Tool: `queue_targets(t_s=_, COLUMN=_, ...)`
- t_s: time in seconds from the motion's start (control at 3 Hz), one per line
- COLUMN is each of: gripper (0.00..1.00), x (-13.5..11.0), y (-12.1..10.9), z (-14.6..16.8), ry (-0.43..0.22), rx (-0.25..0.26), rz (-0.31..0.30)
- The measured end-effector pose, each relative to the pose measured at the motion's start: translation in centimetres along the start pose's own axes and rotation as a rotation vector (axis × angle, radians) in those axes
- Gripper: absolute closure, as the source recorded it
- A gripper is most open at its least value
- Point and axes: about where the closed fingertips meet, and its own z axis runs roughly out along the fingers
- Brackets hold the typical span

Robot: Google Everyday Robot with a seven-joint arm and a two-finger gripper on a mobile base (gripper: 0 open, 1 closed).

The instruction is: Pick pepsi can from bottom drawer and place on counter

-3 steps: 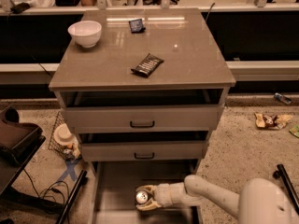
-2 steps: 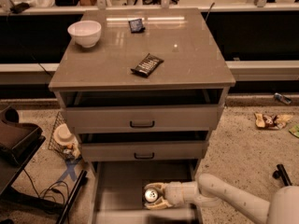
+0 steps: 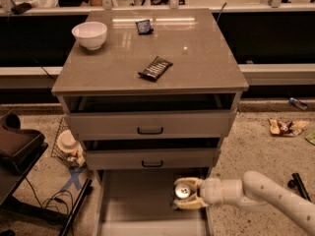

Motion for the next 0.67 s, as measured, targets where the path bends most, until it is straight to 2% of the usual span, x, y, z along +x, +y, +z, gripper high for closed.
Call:
queue_targets(t_s=0.33, gripper=1.0, x=-4.0, y=-1.1, z=-3.3, ry=0.005, rx=0.063, rz=0.032)
queue_targets(t_s=0.67, gripper=1.0, x=-6.3, y=-1.6, z=-5.6, ry=0.029, rx=0.115, rz=0.02)
